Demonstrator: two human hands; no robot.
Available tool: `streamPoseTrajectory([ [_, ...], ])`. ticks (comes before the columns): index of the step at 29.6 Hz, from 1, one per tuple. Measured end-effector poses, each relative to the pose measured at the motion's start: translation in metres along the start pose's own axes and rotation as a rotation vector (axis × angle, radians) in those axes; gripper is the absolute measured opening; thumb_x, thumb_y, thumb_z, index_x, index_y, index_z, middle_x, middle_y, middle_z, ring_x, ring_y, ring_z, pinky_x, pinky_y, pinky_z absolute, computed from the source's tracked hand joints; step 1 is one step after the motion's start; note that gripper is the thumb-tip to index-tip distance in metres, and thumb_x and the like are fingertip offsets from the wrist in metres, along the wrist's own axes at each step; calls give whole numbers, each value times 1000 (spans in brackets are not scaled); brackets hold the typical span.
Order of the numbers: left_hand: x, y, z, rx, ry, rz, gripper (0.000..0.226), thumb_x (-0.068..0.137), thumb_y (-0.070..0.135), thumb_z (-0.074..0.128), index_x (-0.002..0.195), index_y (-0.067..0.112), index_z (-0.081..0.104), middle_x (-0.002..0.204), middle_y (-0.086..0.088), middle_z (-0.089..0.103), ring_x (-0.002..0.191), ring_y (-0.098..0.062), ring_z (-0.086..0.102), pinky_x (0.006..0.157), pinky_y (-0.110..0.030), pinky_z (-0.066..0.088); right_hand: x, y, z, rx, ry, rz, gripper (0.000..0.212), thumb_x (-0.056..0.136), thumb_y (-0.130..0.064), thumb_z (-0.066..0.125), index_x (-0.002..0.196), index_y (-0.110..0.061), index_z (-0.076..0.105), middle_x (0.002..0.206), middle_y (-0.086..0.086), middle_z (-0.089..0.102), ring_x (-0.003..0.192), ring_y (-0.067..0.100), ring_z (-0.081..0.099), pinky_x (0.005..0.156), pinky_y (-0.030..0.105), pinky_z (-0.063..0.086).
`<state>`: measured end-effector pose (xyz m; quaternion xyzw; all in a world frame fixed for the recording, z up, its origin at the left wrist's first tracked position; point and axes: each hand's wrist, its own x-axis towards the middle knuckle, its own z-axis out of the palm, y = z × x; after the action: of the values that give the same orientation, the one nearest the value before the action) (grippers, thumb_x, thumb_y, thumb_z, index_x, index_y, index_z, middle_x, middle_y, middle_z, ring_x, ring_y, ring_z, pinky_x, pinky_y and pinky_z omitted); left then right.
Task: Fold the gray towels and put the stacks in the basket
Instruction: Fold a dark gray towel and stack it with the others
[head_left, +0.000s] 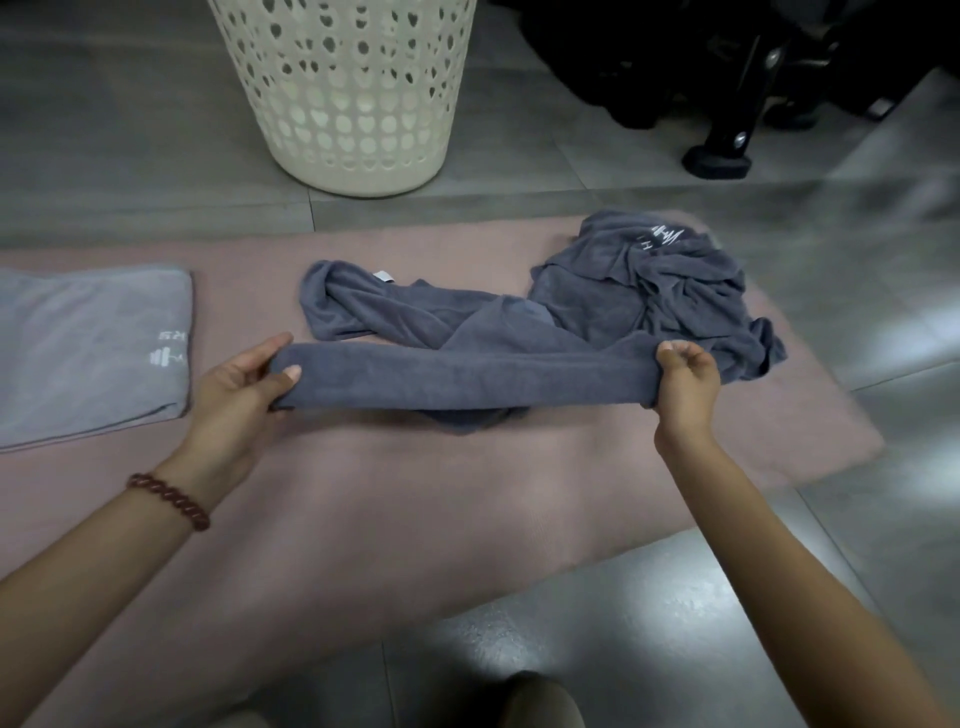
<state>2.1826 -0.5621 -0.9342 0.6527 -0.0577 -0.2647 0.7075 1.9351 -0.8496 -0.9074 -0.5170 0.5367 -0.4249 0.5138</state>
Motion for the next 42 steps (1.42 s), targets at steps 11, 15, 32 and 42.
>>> streamPoseTrajectory([
  [11, 76, 249, 41, -29, -83, 251, 43, 93, -10, 38, 129, 9, 52, 107, -3, 61, 80, -5, 57, 58, -8, 49, 48, -221, 79, 538, -302, 129, 20, 98, -14, 43, 86, -19, 59, 66, -2, 51, 40, 0, 49, 38, 10, 38],
  [15, 90, 370, 64, -15, -46, 421, 43, 93, -9, 42, 134, 1, 46, 115, -12, 57, 88, -14, 57, 67, -11, 50, 43, -334, 119, 663, -410, -100, 30, 97, -27, 33, 108, -19, 60, 92, -7, 69, 88, 6, 62, 65, 20, 44],
  [32, -42, 721, 101, 806, 542, 1333, 126, 63, 31, 86, 150, 15, -5, 151, -4, 3, 139, -23, 15, 110, -44, 22, -11, -720, 108, -83, -410, -1385, 119, 68, -31, 82, 149, -14, -4, 156, -6, 12, 143, 4, 9, 118, 27, 14],
  [42, -14, 702, 102, 927, 510, 1370, 143, 55, 36, 89, 147, 14, -18, 153, -6, -9, 144, -22, -1, 116, -36, 18, 11, -686, 100, -822, -182, -1451, 151, 49, -57, 84, 144, -16, -26, 155, 15, 19, 141, 26, 25, 113, 35, 27],
])
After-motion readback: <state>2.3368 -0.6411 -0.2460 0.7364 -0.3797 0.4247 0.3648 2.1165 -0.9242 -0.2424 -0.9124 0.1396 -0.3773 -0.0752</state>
